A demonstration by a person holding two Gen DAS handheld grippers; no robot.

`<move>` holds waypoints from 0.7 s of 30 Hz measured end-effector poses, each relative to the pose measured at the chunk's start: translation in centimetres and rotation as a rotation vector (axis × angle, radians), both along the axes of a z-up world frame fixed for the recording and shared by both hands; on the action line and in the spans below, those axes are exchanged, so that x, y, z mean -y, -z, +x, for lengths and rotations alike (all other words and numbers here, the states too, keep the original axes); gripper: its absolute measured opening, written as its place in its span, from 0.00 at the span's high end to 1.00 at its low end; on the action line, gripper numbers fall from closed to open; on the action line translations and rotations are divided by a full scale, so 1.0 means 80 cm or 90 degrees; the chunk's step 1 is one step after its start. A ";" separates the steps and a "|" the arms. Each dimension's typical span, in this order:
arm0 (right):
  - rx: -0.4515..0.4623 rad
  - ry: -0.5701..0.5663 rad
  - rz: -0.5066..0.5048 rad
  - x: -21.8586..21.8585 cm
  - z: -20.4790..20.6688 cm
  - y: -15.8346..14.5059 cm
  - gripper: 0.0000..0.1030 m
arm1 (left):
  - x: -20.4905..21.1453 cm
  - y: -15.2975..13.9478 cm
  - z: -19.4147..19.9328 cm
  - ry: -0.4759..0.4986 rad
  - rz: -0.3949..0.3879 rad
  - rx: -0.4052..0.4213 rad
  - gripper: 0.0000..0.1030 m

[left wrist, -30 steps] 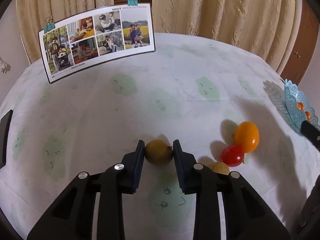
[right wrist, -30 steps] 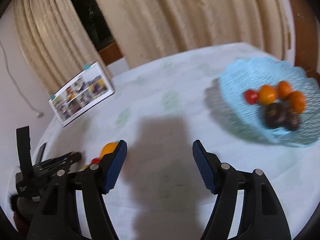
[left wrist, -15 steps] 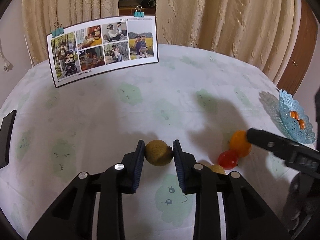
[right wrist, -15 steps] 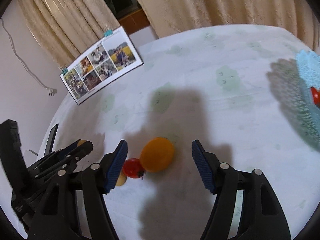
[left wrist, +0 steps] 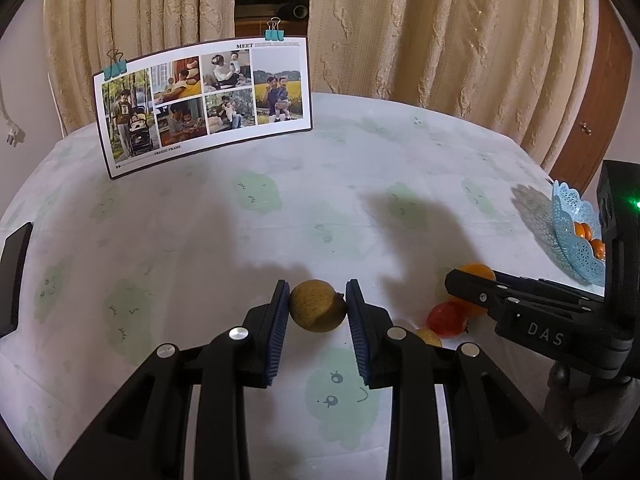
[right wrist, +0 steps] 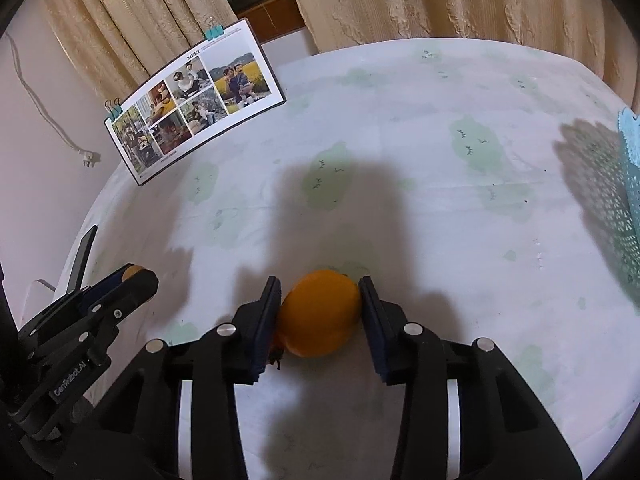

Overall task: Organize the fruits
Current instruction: 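Drop the orange into the basket with the right tool while the left tool holds its fruit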

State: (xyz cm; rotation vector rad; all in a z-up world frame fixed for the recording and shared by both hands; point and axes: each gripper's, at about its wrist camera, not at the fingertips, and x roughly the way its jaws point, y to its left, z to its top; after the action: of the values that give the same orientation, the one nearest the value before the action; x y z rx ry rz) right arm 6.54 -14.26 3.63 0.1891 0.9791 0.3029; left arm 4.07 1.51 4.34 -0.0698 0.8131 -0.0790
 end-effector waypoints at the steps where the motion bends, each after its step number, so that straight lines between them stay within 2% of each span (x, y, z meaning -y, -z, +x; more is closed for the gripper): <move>1: 0.002 0.004 0.002 0.002 -0.001 -0.001 0.60 | 0.000 0.000 0.000 0.000 0.000 0.000 0.71; 10: 0.063 0.055 -0.002 0.040 -0.025 -0.033 0.60 | 0.003 0.002 0.000 0.003 0.003 -0.003 0.71; 21: 0.151 0.201 -0.006 0.150 -0.060 -0.079 0.60 | 0.016 0.001 -0.002 0.010 0.014 -0.006 0.71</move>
State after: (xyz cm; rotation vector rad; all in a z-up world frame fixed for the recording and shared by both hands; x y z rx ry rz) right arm 1.77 -26.24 9.98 0.2893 0.7020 0.0291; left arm 3.93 0.25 4.27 -0.0431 0.8237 -0.0845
